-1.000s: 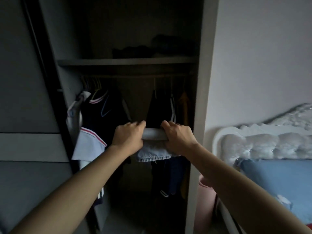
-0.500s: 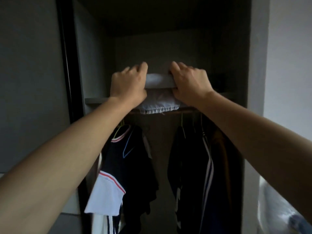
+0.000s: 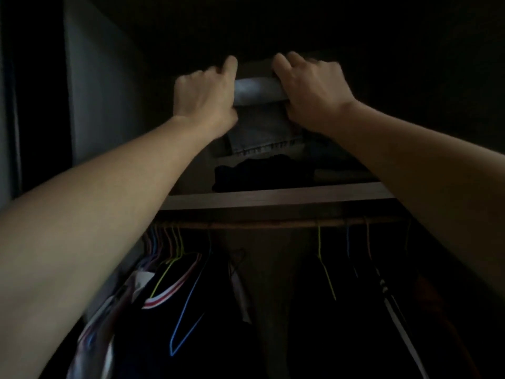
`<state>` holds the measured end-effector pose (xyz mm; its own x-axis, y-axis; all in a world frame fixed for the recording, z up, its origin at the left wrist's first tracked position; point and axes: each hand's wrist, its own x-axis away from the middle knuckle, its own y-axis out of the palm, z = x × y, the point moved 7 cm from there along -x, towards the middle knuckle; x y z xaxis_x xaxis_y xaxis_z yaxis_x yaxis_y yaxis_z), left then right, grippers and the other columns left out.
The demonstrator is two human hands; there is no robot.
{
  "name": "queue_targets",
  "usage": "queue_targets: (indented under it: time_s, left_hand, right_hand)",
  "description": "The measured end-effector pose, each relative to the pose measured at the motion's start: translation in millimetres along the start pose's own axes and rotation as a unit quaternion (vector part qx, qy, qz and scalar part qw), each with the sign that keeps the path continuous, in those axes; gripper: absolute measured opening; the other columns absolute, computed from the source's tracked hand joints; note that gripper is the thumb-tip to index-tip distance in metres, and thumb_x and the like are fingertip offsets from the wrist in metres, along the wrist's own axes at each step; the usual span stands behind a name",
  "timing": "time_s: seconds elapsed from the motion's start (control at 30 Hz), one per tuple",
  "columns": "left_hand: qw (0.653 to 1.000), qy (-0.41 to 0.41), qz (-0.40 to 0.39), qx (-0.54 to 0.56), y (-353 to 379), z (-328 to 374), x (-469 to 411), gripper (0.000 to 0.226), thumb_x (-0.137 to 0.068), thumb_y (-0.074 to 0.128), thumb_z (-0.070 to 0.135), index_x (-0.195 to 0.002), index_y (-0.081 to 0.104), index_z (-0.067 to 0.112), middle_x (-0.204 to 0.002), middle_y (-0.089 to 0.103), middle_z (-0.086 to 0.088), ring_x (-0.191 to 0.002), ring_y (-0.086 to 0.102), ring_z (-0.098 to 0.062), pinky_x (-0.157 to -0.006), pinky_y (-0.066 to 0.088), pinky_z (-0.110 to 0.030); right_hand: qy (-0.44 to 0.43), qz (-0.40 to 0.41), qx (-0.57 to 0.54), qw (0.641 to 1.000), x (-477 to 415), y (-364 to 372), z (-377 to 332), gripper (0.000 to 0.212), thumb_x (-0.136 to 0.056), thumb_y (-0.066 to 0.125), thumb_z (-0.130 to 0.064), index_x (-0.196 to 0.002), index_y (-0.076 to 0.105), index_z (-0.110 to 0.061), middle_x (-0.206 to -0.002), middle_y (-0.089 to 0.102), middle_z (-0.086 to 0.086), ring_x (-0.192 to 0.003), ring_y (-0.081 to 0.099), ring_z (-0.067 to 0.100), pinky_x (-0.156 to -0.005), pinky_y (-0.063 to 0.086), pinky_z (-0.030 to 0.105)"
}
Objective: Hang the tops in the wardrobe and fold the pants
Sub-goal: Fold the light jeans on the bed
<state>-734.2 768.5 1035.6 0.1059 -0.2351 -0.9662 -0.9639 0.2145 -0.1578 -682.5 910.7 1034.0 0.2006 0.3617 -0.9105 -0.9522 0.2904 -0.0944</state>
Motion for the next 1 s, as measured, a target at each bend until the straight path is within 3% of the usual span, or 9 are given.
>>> queue_targets:
  time_s: [0.17,0.3,0.47,0.53,0.57,0.63,0.7,0.8,1.0]
  left_hand:
    - [0.999,0.004,-0.024,-0.032,63.9,-13.0,-27.9,0.045,-0.076,0.069,0.035,-0.115,0.054,0.016,-0.101,0.066,-0.016,-0.092,0.064,-0.039,-0.063,0.035,-0.038]
    - [0.999,0.020,-0.012,-0.023,117.4,-20.1,-47.3,0.037,-0.077,0.066,0.035,-0.108,0.062,0.015,-0.099,0.068,-0.019,-0.090,0.065,-0.039,-0.064,0.035,-0.034]
    - [1.000,0.001,-0.011,0.005,162.9,-16.0,-62.7,0.042,-0.083,0.065,0.030,-0.120,0.057,0.010,-0.112,0.065,-0.022,-0.099,0.064,-0.041,-0.067,0.037,-0.036]
    - [0.988,0.041,-0.145,0.029,204.5,-3.8,-54.5,0.052,-0.089,0.063,0.034,-0.133,0.049,0.010,-0.128,0.057,-0.023,-0.113,0.059,-0.040,-0.080,0.046,-0.041]
    - [0.964,0.077,-0.250,0.042,229.3,4.6,-42.7,0.057,-0.090,0.063,0.040,-0.137,0.046,0.010,-0.134,0.053,-0.022,-0.118,0.056,-0.038,-0.089,0.047,-0.040]
    - [0.889,0.123,-0.434,0.073,270.6,15.2,-9.2,0.056,-0.096,0.054,0.046,-0.140,0.046,0.012,-0.140,0.051,-0.016,-0.123,0.054,-0.031,-0.087,0.050,-0.028]
    - [0.864,0.126,-0.474,0.113,290.9,15.8,6.8,0.051,-0.101,0.043,0.042,-0.145,0.042,0.015,-0.146,0.047,-0.012,-0.128,0.050,-0.028,-0.091,0.047,-0.026]
    - [0.877,0.123,-0.444,0.132,294.7,13.0,8.3,0.051,-0.102,0.041,0.041,-0.147,0.036,0.018,-0.151,0.041,-0.012,-0.133,0.044,-0.029,-0.108,0.036,-0.035]
    - [0.894,0.115,-0.419,0.105,274.6,9.2,8.2,0.045,-0.101,0.043,0.038,-0.142,0.045,0.020,-0.146,0.047,-0.012,-0.128,0.049,-0.031,-0.101,0.039,-0.036]
  right_hand:
    - [-0.016,-0.022,0.000,1.000,-28.3,69.4,-5.3,0.056,-0.079,0.068,-0.015,-0.128,0.043,-0.009,-0.121,0.056,0.020,-0.094,0.062,0.046,-0.063,0.032,0.040]
    - [-0.025,-0.047,0.029,0.998,-48.0,116.2,-8.2,0.063,-0.079,0.069,-0.013,-0.134,0.040,-0.007,-0.128,0.052,0.022,-0.101,0.060,0.046,-0.066,0.032,0.041]
    - [0.015,-0.050,0.071,0.996,-59.5,160.2,0.2,0.053,-0.088,0.058,-0.011,-0.137,0.038,-0.006,-0.137,0.043,0.024,-0.108,0.055,0.046,-0.064,0.038,0.045]
    - [0.008,-0.127,0.071,0.989,-46.7,198.7,-0.9,0.046,-0.097,0.047,-0.013,-0.140,0.035,-0.003,-0.144,0.036,0.028,-0.118,0.049,0.048,-0.080,0.045,0.051]
    - [-0.004,-0.212,0.056,0.976,-33.3,224.3,-3.4,0.048,-0.098,0.048,-0.015,-0.142,0.033,-0.002,-0.146,0.033,0.029,-0.123,0.046,0.048,-0.091,0.044,0.052]
    - [0.000,-0.401,-0.001,0.916,2.1,266.0,-8.1,0.053,-0.097,0.056,-0.023,-0.142,0.035,-0.005,-0.144,0.039,0.026,-0.126,0.048,0.041,-0.101,0.041,0.044]
    - [0.026,-0.477,-0.042,0.877,18.4,278.8,-7.9,0.052,-0.094,0.059,-0.026,-0.140,0.039,-0.009,-0.140,0.047,0.020,-0.122,0.052,0.035,-0.099,0.043,0.038]
    - [0.025,-0.468,-0.072,0.880,11.4,268.9,-4.4,0.057,-0.090,0.062,-0.028,-0.143,0.043,-0.015,-0.143,0.049,0.014,-0.125,0.052,0.031,-0.099,0.042,0.033]
    - [0.018,-0.395,-0.114,0.911,17.4,234.1,-3.2,0.039,-0.098,0.055,-0.027,-0.136,0.056,-0.017,-0.142,0.054,0.009,-0.126,0.053,0.027,-0.101,0.040,0.029]
